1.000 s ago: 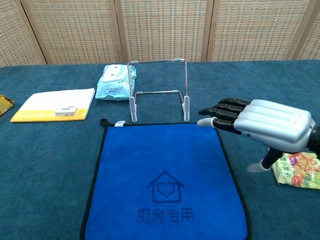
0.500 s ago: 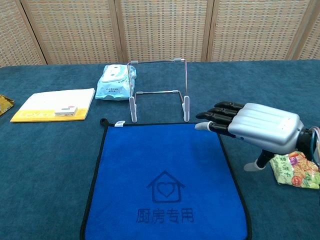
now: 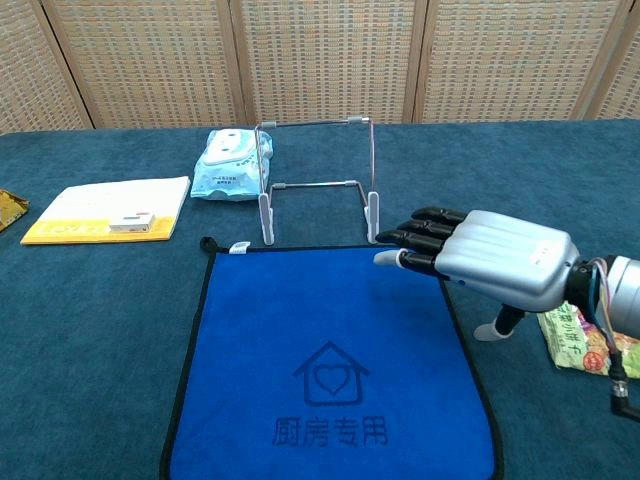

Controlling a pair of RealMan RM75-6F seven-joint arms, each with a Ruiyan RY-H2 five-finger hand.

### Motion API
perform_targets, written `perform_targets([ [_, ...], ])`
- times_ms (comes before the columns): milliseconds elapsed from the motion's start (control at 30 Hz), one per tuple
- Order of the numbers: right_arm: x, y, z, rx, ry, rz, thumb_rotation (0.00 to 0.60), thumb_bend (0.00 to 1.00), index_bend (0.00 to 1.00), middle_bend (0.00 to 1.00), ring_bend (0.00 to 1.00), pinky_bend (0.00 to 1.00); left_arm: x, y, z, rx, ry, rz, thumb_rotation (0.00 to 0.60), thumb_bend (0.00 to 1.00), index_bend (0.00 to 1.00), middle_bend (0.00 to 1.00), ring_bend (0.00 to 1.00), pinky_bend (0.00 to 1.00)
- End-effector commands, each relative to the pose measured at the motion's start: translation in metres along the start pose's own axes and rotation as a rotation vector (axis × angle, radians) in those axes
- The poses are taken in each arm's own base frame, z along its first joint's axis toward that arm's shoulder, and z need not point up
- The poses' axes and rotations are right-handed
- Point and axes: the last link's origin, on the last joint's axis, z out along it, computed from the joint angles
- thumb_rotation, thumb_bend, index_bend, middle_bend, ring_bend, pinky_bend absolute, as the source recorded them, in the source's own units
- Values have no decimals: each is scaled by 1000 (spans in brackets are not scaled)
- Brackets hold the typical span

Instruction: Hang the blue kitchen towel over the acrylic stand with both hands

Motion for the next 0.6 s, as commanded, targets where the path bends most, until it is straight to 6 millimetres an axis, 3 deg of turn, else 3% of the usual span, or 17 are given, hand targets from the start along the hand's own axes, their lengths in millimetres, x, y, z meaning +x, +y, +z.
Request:
perform_targets([
  [33, 0, -3, 5, -2, 1, 5, 600, 0, 39, 0, 0, 0, 0, 0, 0, 2, 0, -1, 600, 0, 0, 0, 0, 0],
  [600, 11, -16, 23, -19, 38, 86, 600, 0, 117, 0, 0, 0, -1, -1, 2, 8, -6, 1, 600, 0, 0, 0, 0, 0],
])
